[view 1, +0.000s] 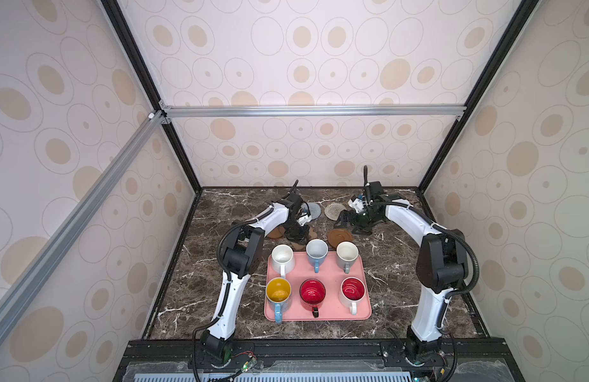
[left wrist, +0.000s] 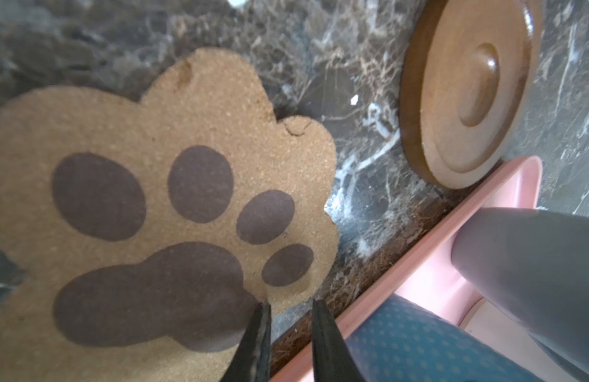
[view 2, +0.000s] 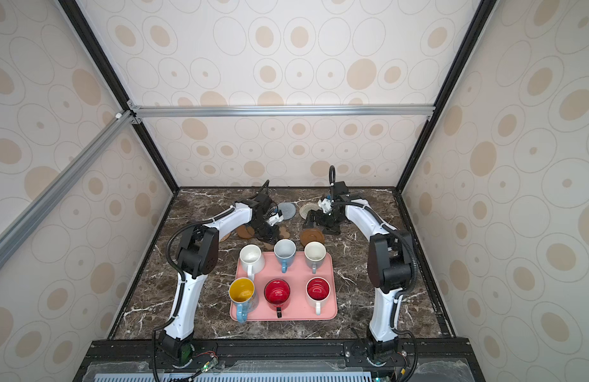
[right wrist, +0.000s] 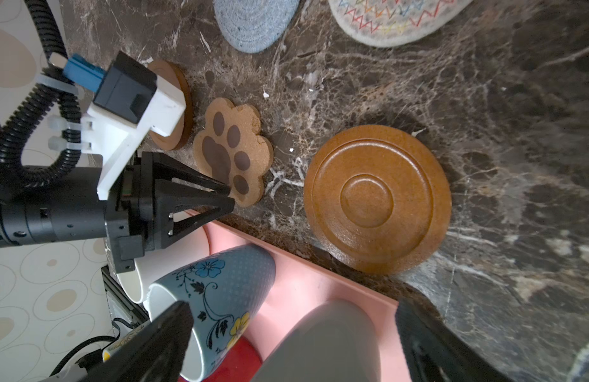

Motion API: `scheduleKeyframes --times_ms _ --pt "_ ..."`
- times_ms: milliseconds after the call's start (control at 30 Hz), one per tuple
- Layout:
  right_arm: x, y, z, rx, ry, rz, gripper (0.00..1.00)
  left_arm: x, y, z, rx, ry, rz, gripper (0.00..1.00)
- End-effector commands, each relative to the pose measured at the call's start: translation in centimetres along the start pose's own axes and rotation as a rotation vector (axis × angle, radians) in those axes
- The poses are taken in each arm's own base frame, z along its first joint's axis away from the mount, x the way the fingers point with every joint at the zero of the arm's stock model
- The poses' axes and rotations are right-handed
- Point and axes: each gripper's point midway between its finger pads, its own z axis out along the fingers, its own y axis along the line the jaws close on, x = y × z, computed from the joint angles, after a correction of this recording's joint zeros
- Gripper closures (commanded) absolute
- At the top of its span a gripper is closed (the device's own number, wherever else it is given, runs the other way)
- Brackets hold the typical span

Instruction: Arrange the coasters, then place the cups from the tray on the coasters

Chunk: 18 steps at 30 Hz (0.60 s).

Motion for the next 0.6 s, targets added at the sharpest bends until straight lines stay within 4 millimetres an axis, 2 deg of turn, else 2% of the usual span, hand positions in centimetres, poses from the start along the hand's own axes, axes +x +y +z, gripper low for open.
scheduleKeyframes --times_ms 0,333,567 --pt "0.4 0.0 -0.6 0.013 -0.003 -0.001 0.0 1.4 2.2 1.4 -0.077 0.048 0.013 0.77" --pt "0.7 -0.1 -0.5 0.02 0.0 0.004 0.0 0.2 4.3 2.3 -0.172 -0.02 0.025 0.77" --pt "0.7 -0.1 -0.6 0.016 -0.005 0.01 0.0 -2.2 4.1 2.1 -0.167 -0.092 0.026 0.77"
